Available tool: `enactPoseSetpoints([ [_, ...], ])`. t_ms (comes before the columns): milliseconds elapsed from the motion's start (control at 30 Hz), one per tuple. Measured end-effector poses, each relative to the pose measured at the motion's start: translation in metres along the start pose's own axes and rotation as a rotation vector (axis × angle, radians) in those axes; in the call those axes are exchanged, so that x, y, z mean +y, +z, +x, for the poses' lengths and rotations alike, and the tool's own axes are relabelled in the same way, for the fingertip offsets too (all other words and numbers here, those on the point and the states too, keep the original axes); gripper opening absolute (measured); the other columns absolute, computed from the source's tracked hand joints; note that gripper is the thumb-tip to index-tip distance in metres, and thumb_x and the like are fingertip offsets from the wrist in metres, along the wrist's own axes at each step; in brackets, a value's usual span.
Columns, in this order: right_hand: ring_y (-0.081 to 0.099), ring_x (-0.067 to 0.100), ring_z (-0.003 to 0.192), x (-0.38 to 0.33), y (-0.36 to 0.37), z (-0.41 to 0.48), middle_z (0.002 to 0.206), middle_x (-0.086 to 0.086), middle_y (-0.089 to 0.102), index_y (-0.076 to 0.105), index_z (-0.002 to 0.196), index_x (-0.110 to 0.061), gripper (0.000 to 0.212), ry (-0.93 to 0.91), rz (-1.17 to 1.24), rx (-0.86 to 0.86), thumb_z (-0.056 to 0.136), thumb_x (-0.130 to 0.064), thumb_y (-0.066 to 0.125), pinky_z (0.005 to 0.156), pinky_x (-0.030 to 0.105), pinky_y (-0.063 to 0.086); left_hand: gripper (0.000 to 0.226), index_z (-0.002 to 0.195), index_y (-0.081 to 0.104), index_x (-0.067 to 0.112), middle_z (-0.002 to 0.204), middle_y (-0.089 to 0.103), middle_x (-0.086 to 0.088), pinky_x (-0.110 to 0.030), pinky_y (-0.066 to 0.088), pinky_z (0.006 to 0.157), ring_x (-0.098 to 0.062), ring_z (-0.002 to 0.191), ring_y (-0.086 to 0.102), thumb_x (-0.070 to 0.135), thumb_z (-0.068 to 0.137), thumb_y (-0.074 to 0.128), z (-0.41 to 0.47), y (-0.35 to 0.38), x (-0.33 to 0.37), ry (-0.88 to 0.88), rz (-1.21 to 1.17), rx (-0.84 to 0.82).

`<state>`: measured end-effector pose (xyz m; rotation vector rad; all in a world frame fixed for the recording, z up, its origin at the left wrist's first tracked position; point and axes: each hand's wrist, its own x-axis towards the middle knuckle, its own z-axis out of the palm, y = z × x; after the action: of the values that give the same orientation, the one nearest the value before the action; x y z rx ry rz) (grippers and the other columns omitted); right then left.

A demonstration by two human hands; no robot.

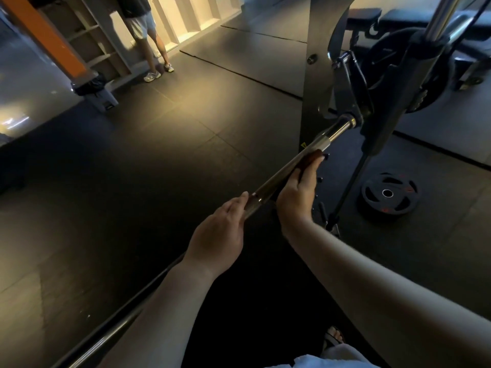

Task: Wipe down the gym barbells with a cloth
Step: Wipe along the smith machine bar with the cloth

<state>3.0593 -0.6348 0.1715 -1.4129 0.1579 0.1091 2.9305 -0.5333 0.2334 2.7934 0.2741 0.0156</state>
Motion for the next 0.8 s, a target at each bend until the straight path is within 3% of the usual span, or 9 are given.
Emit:
enactPoseSetpoints([
  [133, 0.026, 0.022, 0.152, 0.02, 0.017, -0.056, 0.168, 0.001, 0.017, -0.009, 0.161, -0.037, 0.071, -0.028, 0.006, -0.104, 0.107, -0.031, 0.037, 0.124, 0.051, 0.027, 0.053, 0.161, 0.024, 0.024, 0.162, 0.036, 0.0, -0.032, 0.042, 0.112, -0.014, 0.145, 0.04, 0.023, 0.109, 0.035, -0.006, -0.005, -0.004, 0.006, -0.023, -0.033],
  [200, 0.028, 0.025, 0.151, 0.019, 0.015, -0.046, 0.168, 0.006, 0.019, -0.01, 0.161, -0.033, 0.071, -0.022, -0.012, -0.097, 0.108, -0.028, 0.036, 0.123, 0.051, 0.028, 0.054, 0.161, 0.023, 0.024, 0.162, 0.036, 0.0, -0.03, 0.042, 0.11, -0.014, 0.144, 0.041, 0.023, 0.108, 0.036, -0.011, -0.006, -0.007, 0.01, -0.023, -0.041],
  [300, 0.036, 0.026, 0.145, 0.007, 0.007, -0.015, 0.163, 0.003, 0.027, -0.008, 0.159, -0.041, 0.072, 0.025, -0.044, -0.025, 0.102, -0.038, 0.035, 0.119, 0.055, 0.035, 0.056, 0.16, 0.023, 0.026, 0.16, 0.037, 0.002, -0.023, 0.043, 0.102, -0.013, 0.138, 0.047, 0.022, 0.107, 0.041, -0.02, -0.008, -0.014, 0.002, -0.016, -0.037],
  [400, 0.032, 0.024, 0.147, -0.004, 0.009, -0.014, 0.165, 0.002, 0.024, -0.008, 0.162, -0.033, 0.069, 0.04, -0.056, 0.02, 0.107, -0.026, 0.034, 0.122, 0.053, 0.029, 0.055, 0.159, 0.025, 0.026, 0.159, 0.039, 0.003, -0.023, 0.044, 0.102, -0.011, 0.136, 0.049, 0.023, 0.106, 0.041, -0.03, -0.011, -0.02, -0.015, -0.016, -0.034],
  [467, 0.028, 0.022, 0.149, -0.003, 0.02, -0.047, 0.167, 0.002, 0.02, -0.008, 0.162, -0.03, 0.069, 0.026, -0.032, -0.001, 0.109, -0.023, 0.034, 0.124, 0.051, 0.025, 0.054, 0.159, 0.025, 0.025, 0.159, 0.039, 0.001, -0.027, 0.045, 0.106, -0.012, 0.138, 0.047, 0.022, 0.107, 0.04, -0.035, -0.013, -0.023, -0.01, -0.034, -0.047],
  [600, 0.028, 0.02, 0.151, 0.017, 0.036, -0.115, 0.169, -0.001, 0.017, -0.012, 0.16, -0.04, 0.072, 0.085, 0.036, -0.161, 0.11, -0.024, 0.037, 0.124, 0.044, 0.028, 0.055, 0.161, 0.02, 0.026, 0.162, 0.035, 0.001, -0.031, 0.043, 0.109, -0.014, 0.142, 0.042, 0.024, 0.108, 0.036, -0.039, -0.016, -0.026, -0.007, -0.027, -0.07],
  [700, 0.031, 0.024, 0.149, 0.021, 0.036, -0.104, 0.167, 0.004, 0.021, -0.01, 0.161, -0.035, 0.071, 0.111, 0.004, -0.122, 0.11, -0.024, 0.038, 0.123, 0.041, 0.028, 0.055, 0.161, 0.019, 0.026, 0.163, 0.033, 0.001, -0.031, 0.043, 0.109, -0.015, 0.143, 0.042, 0.024, 0.108, 0.036, -0.047, -0.018, -0.032, -0.012, -0.017, -0.083],
  [800, 0.033, 0.028, 0.149, 0.019, 0.035, -0.091, 0.167, 0.006, 0.023, -0.011, 0.16, -0.04, 0.071, 0.099, 0.003, -0.079, 0.109, -0.031, 0.037, 0.12, 0.052, 0.034, 0.054, 0.16, 0.022, 0.025, 0.161, 0.036, 0.0, -0.032, 0.046, 0.108, -0.015, 0.141, 0.045, 0.022, 0.108, 0.037, -0.056, -0.02, -0.04, -0.016, -0.019, -0.078],
])
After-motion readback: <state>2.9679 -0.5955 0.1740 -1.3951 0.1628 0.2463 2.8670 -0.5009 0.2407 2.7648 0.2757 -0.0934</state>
